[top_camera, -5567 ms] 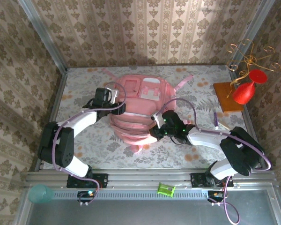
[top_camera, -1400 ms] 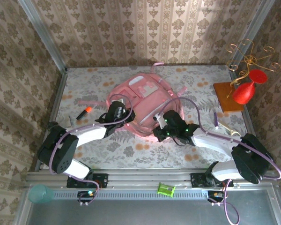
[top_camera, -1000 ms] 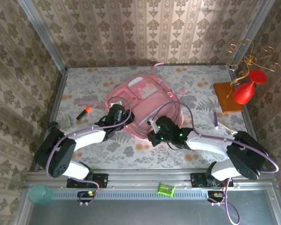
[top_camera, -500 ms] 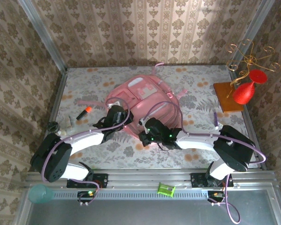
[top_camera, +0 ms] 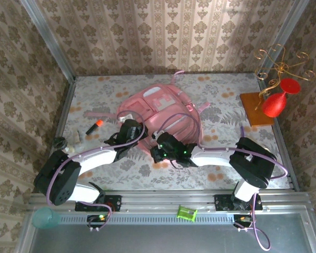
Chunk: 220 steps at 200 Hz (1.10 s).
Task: Pack the student bag
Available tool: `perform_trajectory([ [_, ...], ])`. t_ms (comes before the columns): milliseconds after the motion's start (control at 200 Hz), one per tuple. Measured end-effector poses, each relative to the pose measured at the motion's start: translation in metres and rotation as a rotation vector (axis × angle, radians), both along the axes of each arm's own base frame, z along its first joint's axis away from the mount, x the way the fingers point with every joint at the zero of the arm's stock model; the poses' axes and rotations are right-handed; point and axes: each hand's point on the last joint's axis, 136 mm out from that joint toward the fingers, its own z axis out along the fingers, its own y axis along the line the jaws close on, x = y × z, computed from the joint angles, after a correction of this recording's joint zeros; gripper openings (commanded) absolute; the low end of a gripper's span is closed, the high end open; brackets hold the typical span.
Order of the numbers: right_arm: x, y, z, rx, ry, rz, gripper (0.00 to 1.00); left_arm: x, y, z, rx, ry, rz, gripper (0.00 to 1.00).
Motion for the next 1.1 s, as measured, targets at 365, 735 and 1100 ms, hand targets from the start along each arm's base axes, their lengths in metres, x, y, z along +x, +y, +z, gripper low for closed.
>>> perform_trajectory([
  [365, 0.0, -0.014, 0.034, 0.113, -0.031, -0.136, 0.0, -0.005, -0.004, 0.005, -0.033, -0.01, -0.018, 0.0],
  [735, 0.006, 0.004, 0.023, 0.084, -0.042, -0.237, 0.0, -0.006, -0.003, 0.004, -0.044, -0.001, -0.009, 0.0],
  [1100, 0.009, 0.016, 0.025, 0.109, -0.051, -0.169, 0.42, -0.001, 0.005, 0.007, -0.073, 0.008, -0.021, 0.0],
])
